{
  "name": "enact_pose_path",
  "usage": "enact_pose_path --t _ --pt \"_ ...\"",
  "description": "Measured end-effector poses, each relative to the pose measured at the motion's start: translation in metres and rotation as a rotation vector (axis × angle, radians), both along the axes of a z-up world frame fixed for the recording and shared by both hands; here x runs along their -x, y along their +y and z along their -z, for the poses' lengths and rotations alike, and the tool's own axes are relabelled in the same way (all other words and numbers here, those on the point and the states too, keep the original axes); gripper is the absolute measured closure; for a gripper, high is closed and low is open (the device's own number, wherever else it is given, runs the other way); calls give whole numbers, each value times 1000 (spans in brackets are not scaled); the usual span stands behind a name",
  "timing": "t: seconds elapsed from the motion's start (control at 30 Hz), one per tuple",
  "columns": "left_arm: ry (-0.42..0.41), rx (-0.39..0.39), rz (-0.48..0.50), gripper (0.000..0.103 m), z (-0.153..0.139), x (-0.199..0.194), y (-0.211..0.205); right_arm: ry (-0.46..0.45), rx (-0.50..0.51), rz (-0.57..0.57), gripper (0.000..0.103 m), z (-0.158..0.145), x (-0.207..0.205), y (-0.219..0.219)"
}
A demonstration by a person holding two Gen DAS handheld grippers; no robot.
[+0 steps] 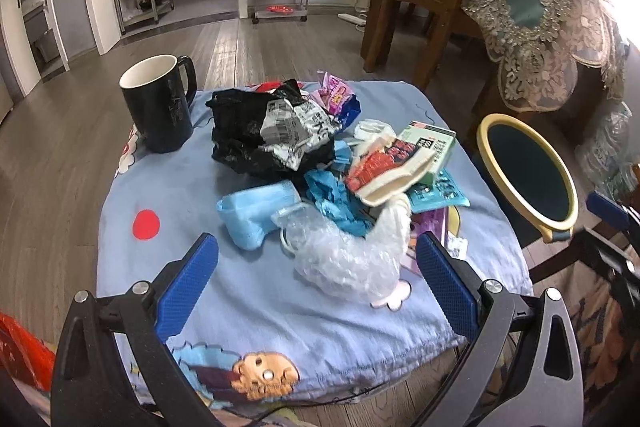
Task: Collect trash
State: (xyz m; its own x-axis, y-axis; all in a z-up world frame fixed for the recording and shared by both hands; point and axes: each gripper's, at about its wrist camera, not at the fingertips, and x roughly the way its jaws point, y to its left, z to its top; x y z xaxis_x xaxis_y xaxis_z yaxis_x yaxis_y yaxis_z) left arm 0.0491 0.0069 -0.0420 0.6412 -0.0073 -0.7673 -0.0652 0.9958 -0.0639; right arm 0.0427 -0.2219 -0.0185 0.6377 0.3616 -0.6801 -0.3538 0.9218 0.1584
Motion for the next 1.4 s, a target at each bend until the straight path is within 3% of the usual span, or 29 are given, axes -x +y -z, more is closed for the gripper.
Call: enact_pose_path --t 0.23,0.37,0.53,0.73,0.8,0.97,1.27,1.4 --pt "-1 9 -13 7 -1 -44 6 15 -6 12 6 3 -1 -2" --pt "11 51 -44 29 0 -76 21 21 -3 12 6 3 -2 -1" --pt "41 110 -83 38 8 -104 37 27 5 13 6 5 -2 -1" --pt "84 140 -95 57 22 -127 43 36 15 7 6 7 -4 2" --pt "101 151 -91 77 26 -129 44 40 17 2 6 8 -5 4" --pt "86 127 -85 94 21 -124 44 58 15 -9 6 12 -10 11" --pt "6 125 -138 99 -6 -102 70 84 -23 -82 7 21 -22 34" --pt "-41 121 -170 100 -25 -90 84 109 -49 -122 13 28 -29 50"
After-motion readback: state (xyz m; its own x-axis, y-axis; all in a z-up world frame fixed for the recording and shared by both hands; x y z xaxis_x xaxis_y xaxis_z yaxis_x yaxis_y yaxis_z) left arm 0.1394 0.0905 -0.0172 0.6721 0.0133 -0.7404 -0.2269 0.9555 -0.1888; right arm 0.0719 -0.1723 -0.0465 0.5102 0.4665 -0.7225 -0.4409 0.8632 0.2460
